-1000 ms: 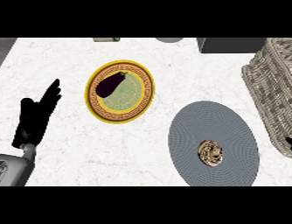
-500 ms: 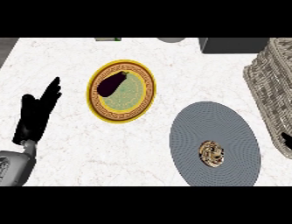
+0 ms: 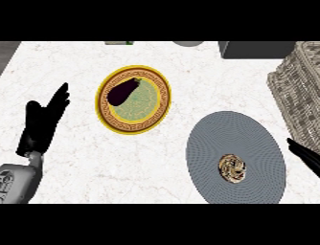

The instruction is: Pick the cupcake from the placemat and place it in the basket

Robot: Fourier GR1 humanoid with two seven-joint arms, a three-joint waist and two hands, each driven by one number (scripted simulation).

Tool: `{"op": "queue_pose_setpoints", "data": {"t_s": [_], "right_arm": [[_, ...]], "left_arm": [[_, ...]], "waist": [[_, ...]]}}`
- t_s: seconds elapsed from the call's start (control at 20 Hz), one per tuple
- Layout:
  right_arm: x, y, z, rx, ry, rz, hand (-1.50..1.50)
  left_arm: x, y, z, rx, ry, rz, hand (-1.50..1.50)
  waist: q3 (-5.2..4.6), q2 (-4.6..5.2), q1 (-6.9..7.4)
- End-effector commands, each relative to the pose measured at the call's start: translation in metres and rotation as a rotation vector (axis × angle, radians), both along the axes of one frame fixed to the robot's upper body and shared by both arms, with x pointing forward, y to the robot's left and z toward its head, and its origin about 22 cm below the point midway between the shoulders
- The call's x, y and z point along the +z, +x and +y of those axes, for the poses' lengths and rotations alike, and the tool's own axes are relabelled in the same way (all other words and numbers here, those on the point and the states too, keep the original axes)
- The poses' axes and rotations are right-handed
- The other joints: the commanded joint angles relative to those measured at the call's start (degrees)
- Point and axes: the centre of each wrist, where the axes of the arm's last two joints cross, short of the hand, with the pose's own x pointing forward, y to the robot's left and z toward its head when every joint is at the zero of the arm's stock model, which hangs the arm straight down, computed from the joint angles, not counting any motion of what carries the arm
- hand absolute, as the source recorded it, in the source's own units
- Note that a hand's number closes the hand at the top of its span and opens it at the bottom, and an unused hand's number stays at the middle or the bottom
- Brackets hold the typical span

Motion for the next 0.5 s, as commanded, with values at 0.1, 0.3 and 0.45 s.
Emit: {"op": "queue_pose_setpoints", "data": {"t_s": [0.1, 0.3, 0.45], "right_arm": [[-0.034, 0.009, 0.015, 0.027, 0.011, 0.026, -1.5], [-0.03, 0.038, 0.032, 0.014, 0.004, 0.007, -1.5], [-0.052, 0.026, 0.034, 0.007, -0.001, 0.002, -1.5]], "left_arm": [[-0.006, 0.007, 0.001, -0.009, -0.005, -0.015, 0.0], [0.002, 0.004, 0.015, -0.005, 0.015, -0.004, 0.0], [0.002, 0.006, 0.001, -0.006, 0.019, -0.008, 0.0]], "waist": [[-0.01, 0.02, -0.06], [-0.01, 0.02, 0.12], [-0.01, -0.01, -0.01]]}}
